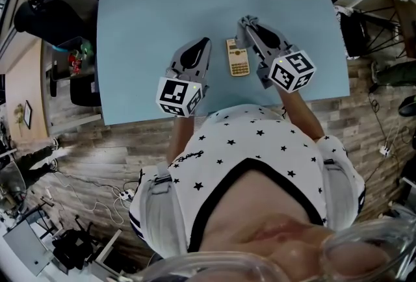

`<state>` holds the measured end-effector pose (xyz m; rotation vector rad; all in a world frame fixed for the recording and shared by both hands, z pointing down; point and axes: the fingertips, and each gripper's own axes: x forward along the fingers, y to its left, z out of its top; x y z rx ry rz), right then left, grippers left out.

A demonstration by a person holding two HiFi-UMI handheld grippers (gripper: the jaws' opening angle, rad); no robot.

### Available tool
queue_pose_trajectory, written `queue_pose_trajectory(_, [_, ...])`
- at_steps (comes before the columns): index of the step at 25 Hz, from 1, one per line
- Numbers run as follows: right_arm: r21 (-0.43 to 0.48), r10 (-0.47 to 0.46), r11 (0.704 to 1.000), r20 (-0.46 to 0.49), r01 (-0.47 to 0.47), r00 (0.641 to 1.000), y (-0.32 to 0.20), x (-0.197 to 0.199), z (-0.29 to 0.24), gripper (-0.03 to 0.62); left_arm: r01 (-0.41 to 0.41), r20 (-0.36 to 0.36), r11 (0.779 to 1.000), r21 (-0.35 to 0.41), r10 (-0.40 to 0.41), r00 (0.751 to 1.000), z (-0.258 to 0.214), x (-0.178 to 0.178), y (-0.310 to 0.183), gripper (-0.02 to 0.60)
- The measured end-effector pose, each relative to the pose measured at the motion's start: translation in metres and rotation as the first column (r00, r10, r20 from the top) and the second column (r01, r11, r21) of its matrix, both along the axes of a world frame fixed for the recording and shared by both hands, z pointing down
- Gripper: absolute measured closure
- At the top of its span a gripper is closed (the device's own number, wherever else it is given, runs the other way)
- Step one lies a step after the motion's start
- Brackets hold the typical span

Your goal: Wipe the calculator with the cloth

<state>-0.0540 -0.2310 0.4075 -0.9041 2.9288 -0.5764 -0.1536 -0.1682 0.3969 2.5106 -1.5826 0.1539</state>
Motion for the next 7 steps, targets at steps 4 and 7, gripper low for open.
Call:
queue_pose_trajectory(4, [0.001, -0.001, 1.0, 0.001, 0.001, 1.0, 0.0003, 0.0005, -0.0003, 0.556, 0.001, 0.0, 1.0, 0.001, -0.001, 1.0, -0.0002, 0.0007, 0.0004, 0.551])
queue_pose_trajectory(7, [-0.001, -0.003, 1.0, 0.003, 0.003, 1.0, 0.0014, 0.0011, -0.0008, 0.556, -0.003, -0.001, 1.0, 0.004, 0.003, 1.0, -0.0012, 0.0032, 0.0007, 0.551])
